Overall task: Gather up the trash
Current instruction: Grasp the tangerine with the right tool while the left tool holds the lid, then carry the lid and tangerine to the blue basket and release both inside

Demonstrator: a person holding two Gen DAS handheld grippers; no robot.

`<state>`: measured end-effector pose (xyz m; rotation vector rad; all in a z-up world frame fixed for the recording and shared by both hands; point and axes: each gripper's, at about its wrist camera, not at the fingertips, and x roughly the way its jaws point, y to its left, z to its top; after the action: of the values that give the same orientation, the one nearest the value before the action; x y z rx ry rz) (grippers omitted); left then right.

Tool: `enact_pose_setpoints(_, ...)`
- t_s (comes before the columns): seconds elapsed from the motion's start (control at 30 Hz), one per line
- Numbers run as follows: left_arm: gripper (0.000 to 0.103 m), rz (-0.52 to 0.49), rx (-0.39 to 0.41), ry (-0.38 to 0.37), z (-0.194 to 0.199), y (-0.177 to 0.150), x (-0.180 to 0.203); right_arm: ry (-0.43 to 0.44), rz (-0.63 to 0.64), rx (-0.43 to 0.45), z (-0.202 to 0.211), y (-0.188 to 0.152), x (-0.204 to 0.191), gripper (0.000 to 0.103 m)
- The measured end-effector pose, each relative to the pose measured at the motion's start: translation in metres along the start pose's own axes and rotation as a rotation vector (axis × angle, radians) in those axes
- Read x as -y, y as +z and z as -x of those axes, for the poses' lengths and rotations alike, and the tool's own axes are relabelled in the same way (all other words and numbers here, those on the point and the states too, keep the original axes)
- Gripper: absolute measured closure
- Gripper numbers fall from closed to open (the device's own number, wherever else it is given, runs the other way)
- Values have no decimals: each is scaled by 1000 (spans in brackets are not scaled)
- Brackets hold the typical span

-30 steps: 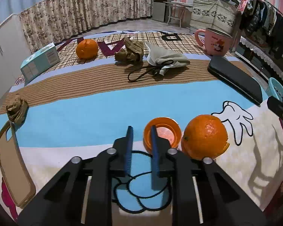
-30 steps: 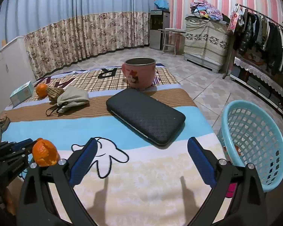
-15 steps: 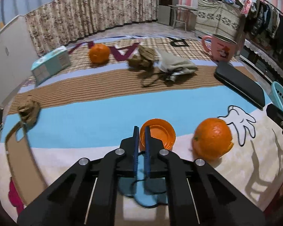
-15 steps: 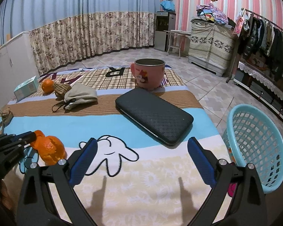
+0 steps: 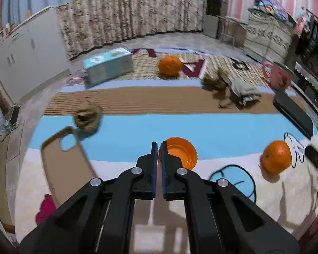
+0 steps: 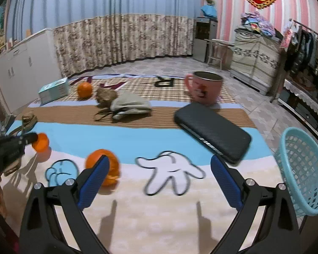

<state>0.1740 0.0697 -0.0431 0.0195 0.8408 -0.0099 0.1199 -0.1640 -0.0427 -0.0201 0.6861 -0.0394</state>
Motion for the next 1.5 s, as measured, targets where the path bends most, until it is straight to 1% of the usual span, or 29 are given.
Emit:
enact_pose_setpoints(0.1, 101, 16, 10, 16, 4, 0, -12, 6, 34, -14, -6, -1, -17, 9)
enact_pose_setpoints(0.23, 101, 33, 4, 23, 4, -1, -21, 3, 59, -32, -15, -4, -32, 9)
enact_pose_setpoints(0.37, 101, 51, 14, 15, 8, -1, -26, 30, 30, -46, -19, -5, -37, 9)
enact_pose_setpoints(0.7, 101, 49, 14, 0, 9, -3, -21, 45, 12, -109, -37, -7, -45, 10)
enact_pose_setpoints(0.73, 101, 50, 15, -1, 9, -2, -20, 54, 8, -111, -38, -7, -44, 14)
enact_pose_setpoints(0.77, 101, 50, 15, -1, 10, -3, -20, 60, 4, -113, -38, -8, -44, 23)
enact_pose_setpoints(0.8, 101, 51, 16, -1, 10, -2, -20, 72, -3, -120, -39, -8, -42, 28)
enact_pose_setpoints(0.87, 101, 49, 17, -3, 10, -3, -20, 96, -16, -132, -42, -8, -39, 40)
enact_pose_setpoints(0.9, 101, 48, 17, -4, 10, -3, -20, 123, -24, -140, -43, -8, -37, 43)
enact_pose_setpoints(0.93, 101, 47, 17, -4, 10, -2, -19, 143, -28, -142, -43, -8, -37, 49)
enact_pose_setpoints(0.97, 101, 47, 15, -5, 10, -2, -19, 152, -24, -140, -43, -8, -38, 54)
enact_pose_setpoints(1.03, 101, 44, 13, -5, 9, -2, -17, 162, -2, -132, -41, -7, -41, 62)
enact_pose_setpoints(1.1, 101, 40, 13, -8, 9, -2, -14, 167, 21, -130, -40, -7, -43, 64)
enact_pose_setpoints(1.23, 101, 23, 8, -8, 7, -3, -7, 172, 26, -122, -37, -7, -40, 66)
enact_pose_setpoints(1.37, 101, 5, 9, -11, 6, -4, 1, 160, 6, -100, -32, -4, -26, 66)
enact_pose_setpoints(1.5, 101, -29, 21, -13, 9, -5, 10, 138, -22, -80, -26, -1, -2, 66)
